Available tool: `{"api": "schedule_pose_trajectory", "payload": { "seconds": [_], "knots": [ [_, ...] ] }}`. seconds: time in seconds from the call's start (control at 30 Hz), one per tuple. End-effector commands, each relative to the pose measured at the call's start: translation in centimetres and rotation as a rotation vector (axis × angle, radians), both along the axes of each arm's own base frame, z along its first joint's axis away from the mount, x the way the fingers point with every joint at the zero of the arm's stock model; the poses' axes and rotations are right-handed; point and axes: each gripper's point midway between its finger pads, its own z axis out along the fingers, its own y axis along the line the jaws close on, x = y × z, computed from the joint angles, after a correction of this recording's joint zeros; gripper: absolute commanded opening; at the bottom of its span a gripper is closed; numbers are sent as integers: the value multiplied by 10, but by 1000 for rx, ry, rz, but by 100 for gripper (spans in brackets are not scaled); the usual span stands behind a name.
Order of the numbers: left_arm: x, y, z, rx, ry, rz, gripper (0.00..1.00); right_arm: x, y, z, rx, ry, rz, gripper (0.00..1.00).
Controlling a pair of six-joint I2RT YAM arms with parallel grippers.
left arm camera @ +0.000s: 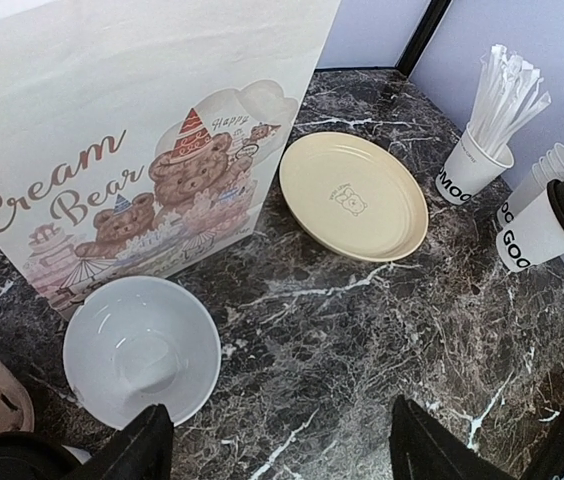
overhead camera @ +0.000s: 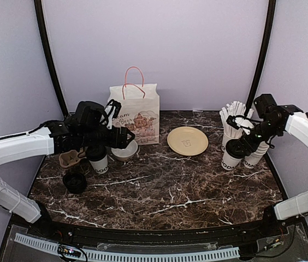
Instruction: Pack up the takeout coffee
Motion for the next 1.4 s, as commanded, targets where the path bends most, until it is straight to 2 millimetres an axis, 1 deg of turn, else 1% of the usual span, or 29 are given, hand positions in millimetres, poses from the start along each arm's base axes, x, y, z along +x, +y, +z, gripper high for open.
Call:
{"api": "schedule_pose_trajectory", "payload": {
  "seconds": [0.0,0.13,0.23,0.37,0.5,0.63,0.77,0.87,1.03,1.1,1.2,1.3,1.37],
  "knots": [
    [4,-7,18,-37,-32,-20,77,32,1,10,27,-111,-52,62],
    [2,-5,16,-41,-20,-17,77,55,13,16,80,-104,-58,62],
    [0,0,16,-34,-18,-3,77,72,20,19,102,-125,-70,62],
    [-2,12,21,-19,-33,29,77,84,23,12,76,-125,-82,62],
    [-4,20,24,-5,-40,47,77,87,25,-3,38,-98,-84,63],
    [-4,26,25,12,-49,63,77,86,29,-13,27,-87,-78,63],
    [-3,30,23,31,-44,71,77,87,32,-17,32,-90,-75,64],
    [-1,37,21,62,-39,95,77,89,33,-20,29,-84,-74,65],
    [5,58,20,113,-35,158,77,92,34,-31,22,-47,-77,66],
    [7,68,20,130,-33,179,77,91,36,-34,28,-31,-76,69],
    [9,80,24,140,-33,209,78,90,39,-31,40,-23,-73,74],
    [11,94,23,157,-28,238,79,88,40,-21,53,-36,-70,80],
    [12,100,26,160,-32,250,79,86,41,-15,61,-39,-69,81]
  ]
}}
